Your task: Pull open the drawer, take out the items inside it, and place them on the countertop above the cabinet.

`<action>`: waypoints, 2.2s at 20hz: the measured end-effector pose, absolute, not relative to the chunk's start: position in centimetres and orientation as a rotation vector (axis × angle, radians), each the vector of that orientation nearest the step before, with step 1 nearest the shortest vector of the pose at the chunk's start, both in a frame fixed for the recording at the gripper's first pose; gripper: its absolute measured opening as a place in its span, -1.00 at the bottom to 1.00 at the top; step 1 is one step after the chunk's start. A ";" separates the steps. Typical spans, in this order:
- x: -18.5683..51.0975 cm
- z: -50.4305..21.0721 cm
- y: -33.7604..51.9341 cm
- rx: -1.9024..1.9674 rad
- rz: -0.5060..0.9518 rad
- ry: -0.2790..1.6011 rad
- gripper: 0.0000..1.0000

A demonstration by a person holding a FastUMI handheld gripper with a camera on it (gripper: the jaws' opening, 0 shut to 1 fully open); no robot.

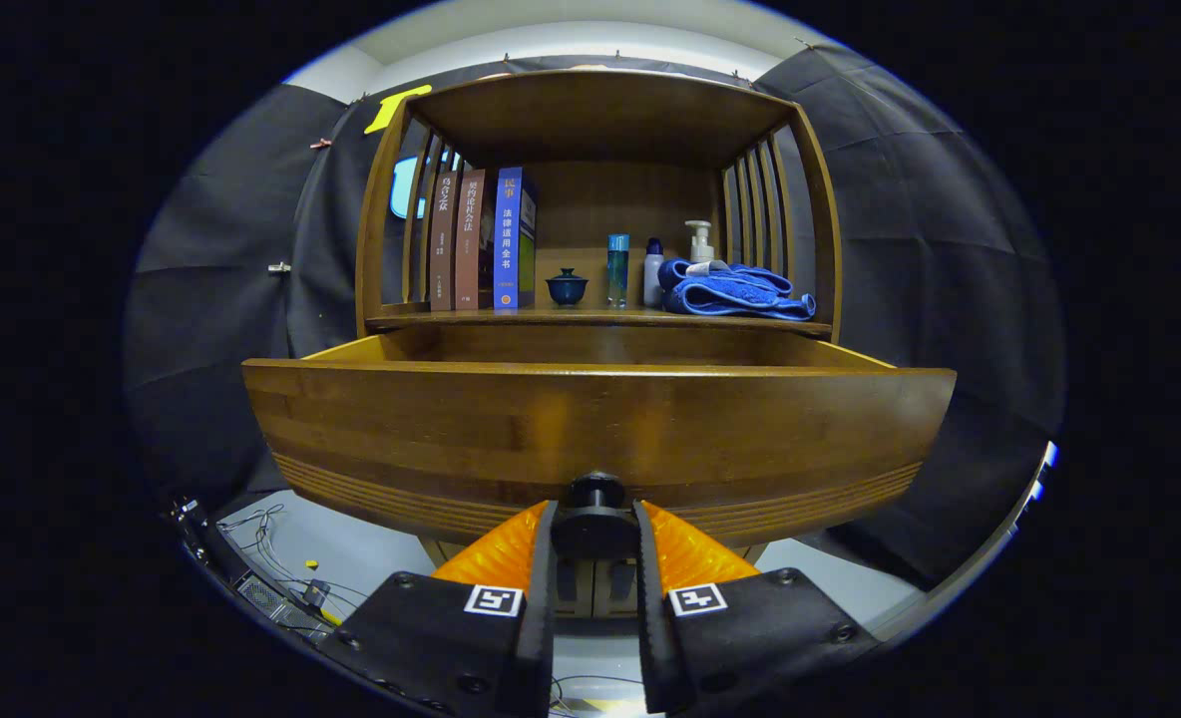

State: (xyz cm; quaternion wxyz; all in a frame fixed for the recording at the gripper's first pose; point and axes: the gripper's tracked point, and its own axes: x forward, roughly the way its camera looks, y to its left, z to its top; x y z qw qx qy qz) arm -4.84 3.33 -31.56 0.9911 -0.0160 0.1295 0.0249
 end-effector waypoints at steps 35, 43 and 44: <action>6.9 -25.0 3.8 -0.002 -0.149 1.031 0.99; 9.8 -32.7 2.1 0.009 -0.094 1.195 0.97; 9.6 -33.4 2.0 -0.001 -0.084 1.218 0.84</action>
